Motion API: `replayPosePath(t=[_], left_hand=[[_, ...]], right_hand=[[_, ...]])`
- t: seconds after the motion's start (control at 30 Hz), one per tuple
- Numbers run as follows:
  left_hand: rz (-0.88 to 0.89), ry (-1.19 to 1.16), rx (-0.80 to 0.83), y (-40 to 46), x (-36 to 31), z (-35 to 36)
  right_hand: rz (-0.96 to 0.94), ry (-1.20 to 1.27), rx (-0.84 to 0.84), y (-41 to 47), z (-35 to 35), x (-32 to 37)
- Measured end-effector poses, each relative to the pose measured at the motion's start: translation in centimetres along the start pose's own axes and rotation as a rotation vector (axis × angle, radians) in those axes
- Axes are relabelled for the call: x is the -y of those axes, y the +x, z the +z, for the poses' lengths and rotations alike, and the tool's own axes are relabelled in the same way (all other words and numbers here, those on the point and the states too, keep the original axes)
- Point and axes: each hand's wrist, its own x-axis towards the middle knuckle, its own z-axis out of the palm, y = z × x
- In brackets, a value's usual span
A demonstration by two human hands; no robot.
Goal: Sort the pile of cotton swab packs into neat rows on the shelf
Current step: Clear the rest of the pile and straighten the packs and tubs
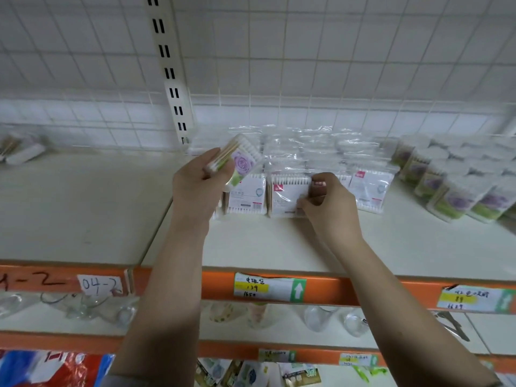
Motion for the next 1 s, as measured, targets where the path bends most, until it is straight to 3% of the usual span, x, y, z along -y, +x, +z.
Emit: replayPosePath(t=[0.4,0.6,1.0], left_hand=[[-0.077,-0.265,0.218,-1.6,-1.2,6.2],[-0.074,-0.244,0.313,-4.3,-1.9,12.5],[-0.125,-0.178,0.368,-14.2,-2.2,27.7]], right_hand=[[0.123,-0.143,-0.294,-1.0,-7.0,-5.1],[0.171,-0.202,-0.405,-1.5,-13.3,-9.3],[0.13,-0.353,-0.354,-3.0,-28.4,-19.2]])
